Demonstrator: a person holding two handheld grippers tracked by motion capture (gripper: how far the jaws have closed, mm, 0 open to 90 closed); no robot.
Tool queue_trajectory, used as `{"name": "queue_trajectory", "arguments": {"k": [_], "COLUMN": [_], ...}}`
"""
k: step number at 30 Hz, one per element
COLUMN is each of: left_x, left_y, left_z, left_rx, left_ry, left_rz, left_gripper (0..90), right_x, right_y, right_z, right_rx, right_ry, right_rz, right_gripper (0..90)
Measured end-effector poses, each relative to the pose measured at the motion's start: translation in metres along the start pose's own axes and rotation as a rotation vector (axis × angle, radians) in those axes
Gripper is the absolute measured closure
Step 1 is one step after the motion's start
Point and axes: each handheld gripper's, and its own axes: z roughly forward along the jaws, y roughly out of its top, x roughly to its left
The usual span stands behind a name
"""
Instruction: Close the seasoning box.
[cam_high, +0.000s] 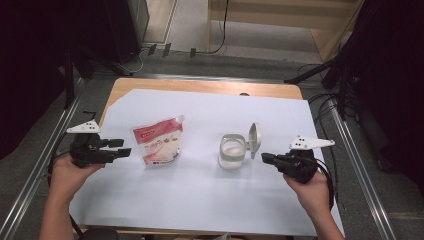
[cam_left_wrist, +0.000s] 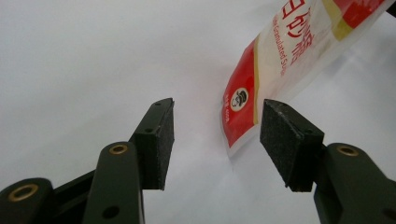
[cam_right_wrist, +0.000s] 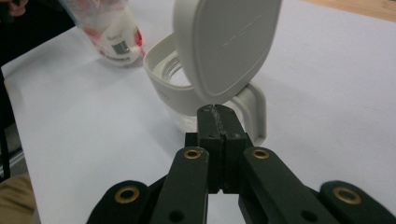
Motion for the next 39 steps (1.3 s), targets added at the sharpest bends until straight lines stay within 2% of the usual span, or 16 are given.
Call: {"name": "queue_trajectory", "arguments": {"k": [4, 7, 12, 16, 17, 21, 36, 37, 39], "left_x": [0.001, 0.003, 0.004, 0.004, 0.004, 0.003, 0.004, 0.005, 0.006], "left_y": [0.001, 0.004, 0.006, 0.008, 0.009, 0.011, 0.013, 0.013, 0.012], "left_z": [0.004, 0.009, 0.013, 0.015, 0.017, 0.02, 0.029, 0.029, 0.029], "left_rx": [0.006, 0.019, 0.013, 0.015, 0.017, 0.03, 0.028, 0.041, 0.042], "left_ry": [0.003, 0.031, 0.045, 0.042, 0.042, 0.043, 0.034, 0.032, 0.031], "left_rz": [0.001, -0.016, -0.011, -0.008, -0.002, 0.004, 0.011, 0.015, 0.005], "left_gripper": [45.8, 45.9, 45.6, 45.3, 45.3, 45.3, 45.2, 45.1, 45.1], "right_x": [-0.006, -0.012, -0.019, -0.023, -0.027, -0.031, -0.025, -0.025, -0.024], "right_y": [0.004, 0.01, 0.019, 0.023, 0.027, 0.033, 0.04, 0.04, 0.04], "right_z": [-0.001, 0.001, 0.007, 0.011, 0.013, 0.017, 0.029, 0.029, 0.031], "right_rx": [-0.022, -0.038, -0.049, -0.053, -0.053, -0.066, -0.064, -0.066, -0.067], "right_ry": [-0.018, -0.028, -0.033, -0.033, -0.034, -0.027, -0.034, -0.035, -0.033], "right_rz": [0.031, 0.041, 0.061, 0.062, 0.082, 0.09, 0.073, 0.082, 0.079], "right_gripper": [90.0, 90.0, 90.0, 90.0, 90.0, 90.0, 90.0, 90.0, 90.0]}}
